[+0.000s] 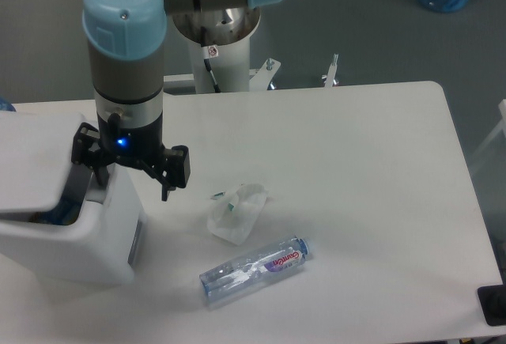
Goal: Open the trash can
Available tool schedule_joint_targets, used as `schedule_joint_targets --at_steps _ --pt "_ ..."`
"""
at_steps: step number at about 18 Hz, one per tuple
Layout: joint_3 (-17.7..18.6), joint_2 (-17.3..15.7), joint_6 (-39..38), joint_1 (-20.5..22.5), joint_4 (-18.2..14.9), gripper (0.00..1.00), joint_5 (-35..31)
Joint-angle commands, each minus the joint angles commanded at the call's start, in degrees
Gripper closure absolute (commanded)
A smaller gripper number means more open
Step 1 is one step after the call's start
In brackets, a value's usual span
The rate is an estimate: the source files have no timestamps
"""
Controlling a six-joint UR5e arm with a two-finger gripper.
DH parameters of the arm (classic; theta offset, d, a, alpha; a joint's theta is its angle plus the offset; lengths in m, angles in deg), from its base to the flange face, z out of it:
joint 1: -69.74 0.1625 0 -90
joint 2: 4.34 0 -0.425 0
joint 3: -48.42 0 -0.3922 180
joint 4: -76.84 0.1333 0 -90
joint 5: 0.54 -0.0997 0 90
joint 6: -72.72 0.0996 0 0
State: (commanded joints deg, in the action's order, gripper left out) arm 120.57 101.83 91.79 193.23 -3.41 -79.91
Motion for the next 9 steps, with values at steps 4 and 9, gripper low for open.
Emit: schedule_joint_targets --at_steps 4,9 --pt "0.0 0.0 0.1 0.5 0.0 0.0 -0.1" --pt "-0.1 0.0 1.0 3.9 0.3 0.0 -0.1"
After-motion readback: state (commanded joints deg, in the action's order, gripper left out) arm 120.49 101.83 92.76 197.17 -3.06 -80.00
